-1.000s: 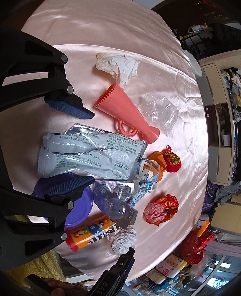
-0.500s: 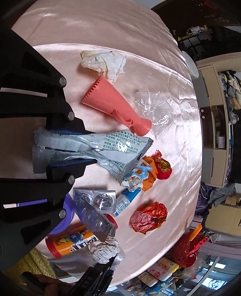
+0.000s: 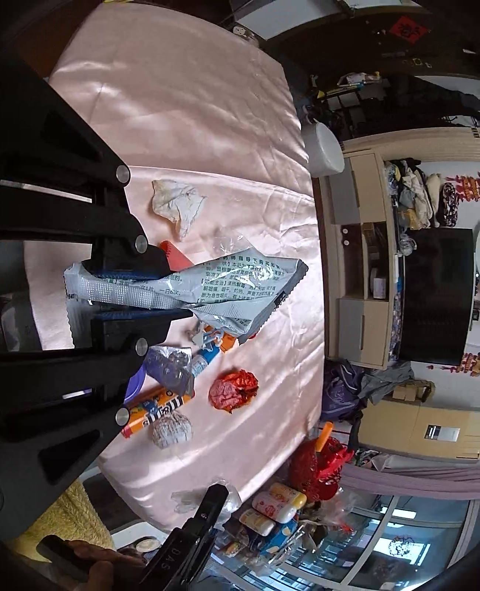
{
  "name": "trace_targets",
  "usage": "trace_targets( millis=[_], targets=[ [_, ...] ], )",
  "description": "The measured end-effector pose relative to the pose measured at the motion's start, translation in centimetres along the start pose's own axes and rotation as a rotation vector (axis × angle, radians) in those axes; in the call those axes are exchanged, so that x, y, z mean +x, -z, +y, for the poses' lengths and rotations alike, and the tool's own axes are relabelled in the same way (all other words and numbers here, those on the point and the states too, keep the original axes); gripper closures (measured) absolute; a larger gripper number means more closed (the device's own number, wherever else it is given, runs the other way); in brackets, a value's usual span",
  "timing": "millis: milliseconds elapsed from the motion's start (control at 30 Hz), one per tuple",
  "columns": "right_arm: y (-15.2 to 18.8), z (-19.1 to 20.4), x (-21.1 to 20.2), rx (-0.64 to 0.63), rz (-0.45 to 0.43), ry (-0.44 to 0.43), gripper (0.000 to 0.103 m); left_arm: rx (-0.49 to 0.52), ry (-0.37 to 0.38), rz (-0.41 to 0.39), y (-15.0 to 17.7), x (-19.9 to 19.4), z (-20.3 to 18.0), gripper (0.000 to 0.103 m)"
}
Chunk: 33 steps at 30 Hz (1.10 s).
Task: Collect trash
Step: 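Carry both held items over the black bin and open both tools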
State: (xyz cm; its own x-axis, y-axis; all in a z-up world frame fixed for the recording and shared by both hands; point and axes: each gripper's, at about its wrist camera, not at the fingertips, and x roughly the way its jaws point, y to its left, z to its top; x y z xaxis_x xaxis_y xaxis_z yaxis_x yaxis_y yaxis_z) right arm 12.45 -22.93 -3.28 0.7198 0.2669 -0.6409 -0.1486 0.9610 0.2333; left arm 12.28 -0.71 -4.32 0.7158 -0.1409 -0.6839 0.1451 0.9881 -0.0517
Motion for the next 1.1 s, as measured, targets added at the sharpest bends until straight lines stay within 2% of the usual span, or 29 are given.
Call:
trace_targets(
  millis=[167,467,700,867,1100],
  targets=[
    [1.5,2.1,-3.3,-0.031,0.000,-0.045,0.077,-0.013,0.032,-0.012,2.1,-3.5,-0.3,0.091],
    [7.7,4.3,-5.3,-0.093,0.118,-0.065,0.077,-0.035,0.063,0.066,9.8,-6.4,-0.5,0.091],
    [13.6,4.1,-2.3,-0.100,0.261,-0.060,0.077,-0.056,0.118,0.190,15.5,-4.2,-1.9,0.091],
    [16.1,3.6,-0.3,-0.061,0.315,-0.088,0.077,-0.077,0.154,0.293,19.5,-1.0,-2.3,0.091],
    [18.8,3.3,2.3,-0.019,0.410,-0.096,0.075,-0.067,0.181,0.395,22.8,2.4,-3.2,0.090]
  ],
)
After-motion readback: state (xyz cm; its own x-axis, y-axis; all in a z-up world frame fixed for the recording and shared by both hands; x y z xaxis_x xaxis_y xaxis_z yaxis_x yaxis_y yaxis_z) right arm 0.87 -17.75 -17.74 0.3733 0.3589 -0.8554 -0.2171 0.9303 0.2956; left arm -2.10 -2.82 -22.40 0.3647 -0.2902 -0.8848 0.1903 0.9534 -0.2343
